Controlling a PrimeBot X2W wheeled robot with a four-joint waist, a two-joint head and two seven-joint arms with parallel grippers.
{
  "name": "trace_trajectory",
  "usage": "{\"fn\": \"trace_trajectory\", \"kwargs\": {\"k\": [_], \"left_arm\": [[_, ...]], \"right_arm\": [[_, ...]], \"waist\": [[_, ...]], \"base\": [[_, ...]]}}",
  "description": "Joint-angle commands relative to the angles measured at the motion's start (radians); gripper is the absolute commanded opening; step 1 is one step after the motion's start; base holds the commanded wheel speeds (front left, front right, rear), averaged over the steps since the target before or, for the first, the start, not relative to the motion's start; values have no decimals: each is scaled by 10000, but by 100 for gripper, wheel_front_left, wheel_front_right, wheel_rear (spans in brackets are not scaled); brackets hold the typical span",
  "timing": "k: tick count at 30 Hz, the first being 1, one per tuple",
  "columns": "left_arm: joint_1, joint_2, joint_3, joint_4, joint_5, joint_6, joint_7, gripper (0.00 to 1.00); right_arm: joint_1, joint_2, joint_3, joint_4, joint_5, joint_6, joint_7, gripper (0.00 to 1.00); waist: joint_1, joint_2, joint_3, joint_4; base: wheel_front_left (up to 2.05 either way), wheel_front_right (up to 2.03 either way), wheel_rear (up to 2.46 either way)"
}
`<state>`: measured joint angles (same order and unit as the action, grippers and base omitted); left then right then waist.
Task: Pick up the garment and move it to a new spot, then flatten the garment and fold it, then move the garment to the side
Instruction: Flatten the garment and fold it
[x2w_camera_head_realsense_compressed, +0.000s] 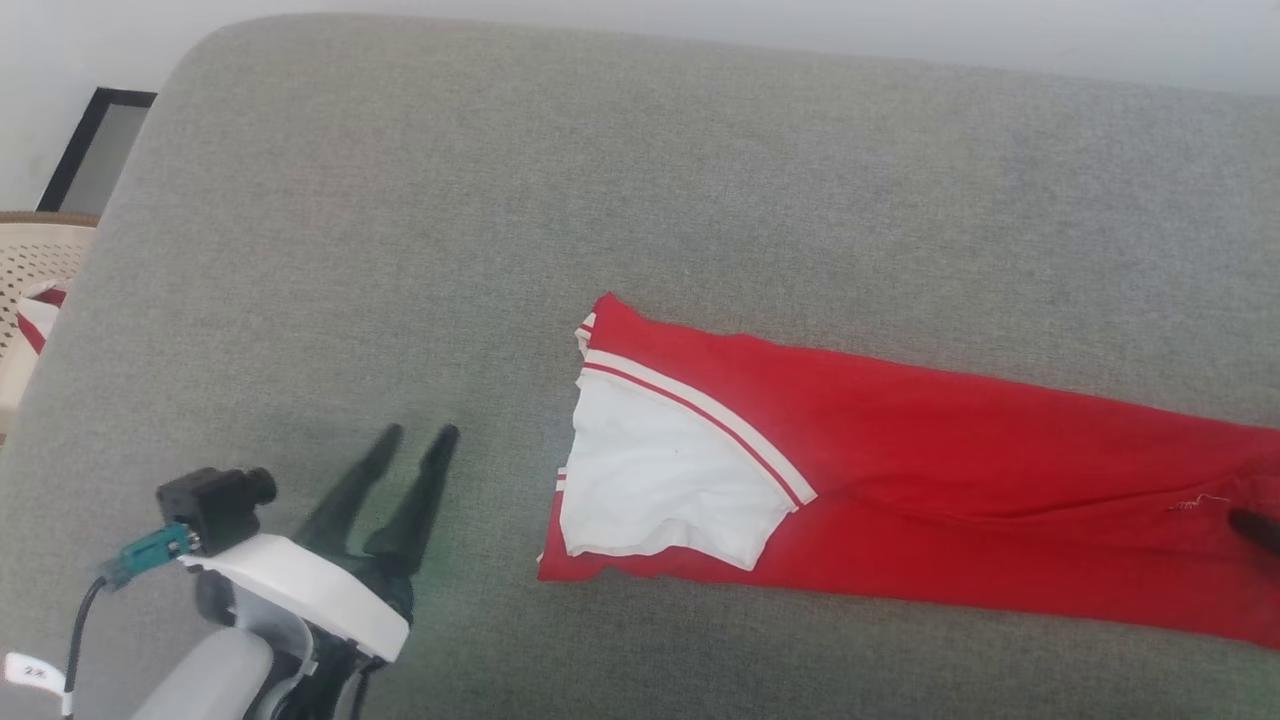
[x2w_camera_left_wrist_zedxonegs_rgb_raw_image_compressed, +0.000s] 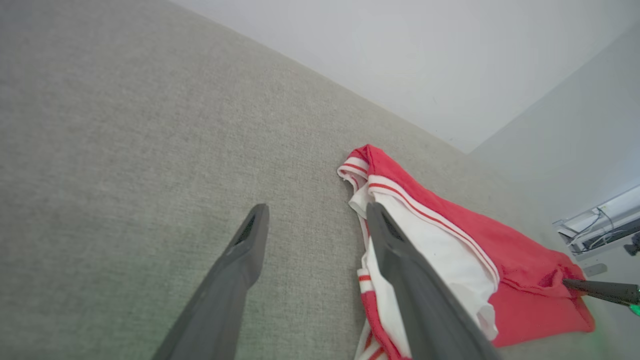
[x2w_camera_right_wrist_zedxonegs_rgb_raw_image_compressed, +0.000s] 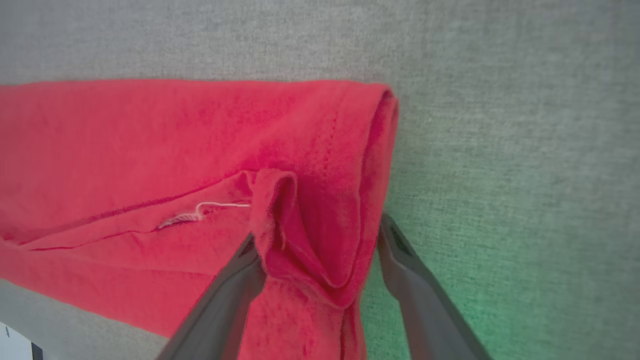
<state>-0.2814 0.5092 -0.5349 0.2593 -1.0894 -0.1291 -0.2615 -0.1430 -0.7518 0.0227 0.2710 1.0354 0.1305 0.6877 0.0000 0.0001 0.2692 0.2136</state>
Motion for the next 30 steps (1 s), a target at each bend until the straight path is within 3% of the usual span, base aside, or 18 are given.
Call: {"fn": "trace_trajectory", "kwargs": {"k": [1,10,15,19,20,21,22,26,30], "left_arm": [[150,-112,349,65,569,-14,-42,100],[807,-1680,3342,-141,5193,-8,-42,100],[1080,-2314,4329,-757,6989,-11,-44,100],[1300,-2795,4861,-1120,7766,-12,-45,100],[1322,-2875,4960,-1218,7865,-12,-45,100],[1336,-2913,5056,-1292,8009,-13,-43,100],[1379,-2978,5106,-1350,8092,-13,-43,100],[1535,-3086,5280,-1465,8284,-13,-43,100],[1711,-3094,5579,-1494,8391,-12,-45,100]], "right_arm": [[207,290,148,40,-67,3,199,100],[283,976,-407,-198,-633,4,569,100],[284,1360,-672,-148,-1031,4,800,100],[147,1849,-706,45,-1496,4,1059,100],[85,2003,-740,131,-1625,4,1122,81],[11,2139,-738,196,-1778,4,1211,27],[-61,2269,-718,239,-1869,4,1309,0],[-311,2467,-886,251,-2118,3,1375,0],[-760,2420,-1688,276,-2441,-17,1096,0]], "waist": [[0,-1,2,34],[0,-1,71,14],[0,-1,108,-79],[0,-1,110,-170],[0,-1,113,-195],[0,-1,120,-220],[0,-1,123,-246],[0,-1,118,-355],[0,-1,154,-641]], "base": [[0,0,0],[0,0,0],[0,0,0],[0,0,0],[0,0,0],[0,0,0],[0,0,0],[0,0,0],[0,0,0]]}}
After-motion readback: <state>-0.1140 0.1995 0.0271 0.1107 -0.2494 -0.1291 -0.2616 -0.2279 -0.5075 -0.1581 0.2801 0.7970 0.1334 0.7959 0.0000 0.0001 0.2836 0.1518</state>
